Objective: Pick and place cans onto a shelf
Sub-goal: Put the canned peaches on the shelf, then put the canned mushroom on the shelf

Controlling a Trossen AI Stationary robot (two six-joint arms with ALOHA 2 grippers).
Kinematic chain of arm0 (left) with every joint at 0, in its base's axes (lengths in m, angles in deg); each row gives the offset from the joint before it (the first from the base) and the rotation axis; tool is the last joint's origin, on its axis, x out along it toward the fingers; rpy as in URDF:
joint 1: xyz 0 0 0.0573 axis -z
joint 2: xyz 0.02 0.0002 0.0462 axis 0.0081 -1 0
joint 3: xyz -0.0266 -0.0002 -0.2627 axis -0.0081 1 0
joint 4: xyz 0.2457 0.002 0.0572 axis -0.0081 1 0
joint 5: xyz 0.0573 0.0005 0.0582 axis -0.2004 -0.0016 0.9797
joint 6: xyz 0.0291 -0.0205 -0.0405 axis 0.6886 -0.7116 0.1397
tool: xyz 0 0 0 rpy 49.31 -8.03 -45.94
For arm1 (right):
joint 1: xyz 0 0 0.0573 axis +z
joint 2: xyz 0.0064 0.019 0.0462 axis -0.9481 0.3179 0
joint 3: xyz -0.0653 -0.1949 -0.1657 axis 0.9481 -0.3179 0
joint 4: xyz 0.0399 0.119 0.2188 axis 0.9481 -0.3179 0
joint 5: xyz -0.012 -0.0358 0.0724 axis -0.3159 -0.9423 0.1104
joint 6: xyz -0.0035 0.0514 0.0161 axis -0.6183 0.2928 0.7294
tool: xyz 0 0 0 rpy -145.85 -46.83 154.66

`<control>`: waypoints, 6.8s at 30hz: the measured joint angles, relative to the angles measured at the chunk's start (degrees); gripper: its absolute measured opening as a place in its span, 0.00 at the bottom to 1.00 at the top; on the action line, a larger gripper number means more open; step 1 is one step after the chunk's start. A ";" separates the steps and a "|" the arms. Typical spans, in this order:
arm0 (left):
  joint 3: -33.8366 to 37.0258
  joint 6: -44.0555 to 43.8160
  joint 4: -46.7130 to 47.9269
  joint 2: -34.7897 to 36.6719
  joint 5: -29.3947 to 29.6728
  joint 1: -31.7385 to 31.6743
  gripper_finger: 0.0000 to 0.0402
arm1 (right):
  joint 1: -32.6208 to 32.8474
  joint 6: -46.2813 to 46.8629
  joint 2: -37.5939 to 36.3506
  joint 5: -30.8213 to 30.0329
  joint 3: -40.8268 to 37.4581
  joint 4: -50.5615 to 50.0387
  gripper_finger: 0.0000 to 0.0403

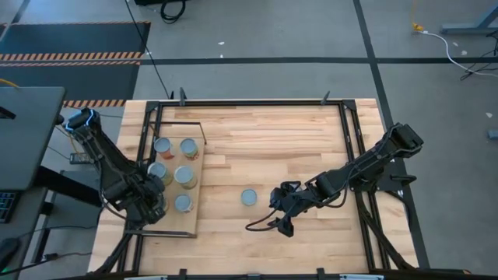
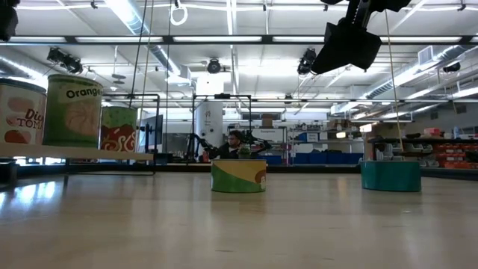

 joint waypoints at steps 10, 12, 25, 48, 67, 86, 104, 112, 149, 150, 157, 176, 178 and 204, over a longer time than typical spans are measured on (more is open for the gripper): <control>-6.38 0.95 6.53 0.35 -0.14 0.00 0.01 | 0.00 -1.63 0.00 -0.02 0.00 0.02 0.86; -8.69 1.81 6.98 0.35 0.97 0.01 0.01 | -0.02 -1.62 0.00 -0.02 0.00 0.25 0.86; -24.25 5.07 3.69 0.37 41.65 -16.16 0.01 | -2.96 22.33 -0.06 -31.35 -0.02 2.16 0.86; -25.17 21.18 -6.13 -1.48 36.96 -27.56 0.01 | -10.36 25.40 -0.11 -23.66 -0.04 11.98 0.86; -25.34 49.76 -21.29 -0.79 0.69 -27.80 0.01 | -10.42 25.40 -0.09 -21.79 -0.04 14.68 0.86; -25.21 52.17 -30.18 -3.93 -4.22 -25.83 0.01 | -10.38 25.39 -0.07 -21.79 -0.04 15.52 0.86; -25.21 54.09 -29.20 -17.10 -9.83 -24.50 0.01 | -10.38 25.39 -0.04 -21.78 -0.02 16.87 0.86; -25.21 52.71 -30.34 -18.51 -9.13 -25.70 0.01 | -10.38 25.40 -0.04 -21.77 -0.02 17.26 0.86; -25.21 54.85 -28.78 -23.41 -8.02 -25.92 0.01 | -10.38 25.40 -0.04 -21.75 0.00 18.05 0.86; -25.21 54.55 -28.79 -23.41 -8.04 -25.92 0.01 | -10.38 25.40 -0.04 -21.75 0.00 18.05 0.86; -25.21 54.11 -28.75 -23.41 -7.56 -25.92 0.01 | -10.38 25.38 -0.04 -21.75 0.00 18.05 0.86; -25.21 55.31 -28.66 -23.82 -5.54 -25.91 0.01 | -10.38 25.40 -0.04 -21.75 0.00 18.05 0.86; -25.21 56.88 -29.02 -23.80 -4.88 -25.60 0.01 | -10.38 25.38 -0.04 -21.75 0.00 18.05 0.86; -25.23 55.58 -28.71 -29.31 -4.68 -18.64 0.01 | -10.38 25.39 -0.04 -21.77 0.00 18.31 0.86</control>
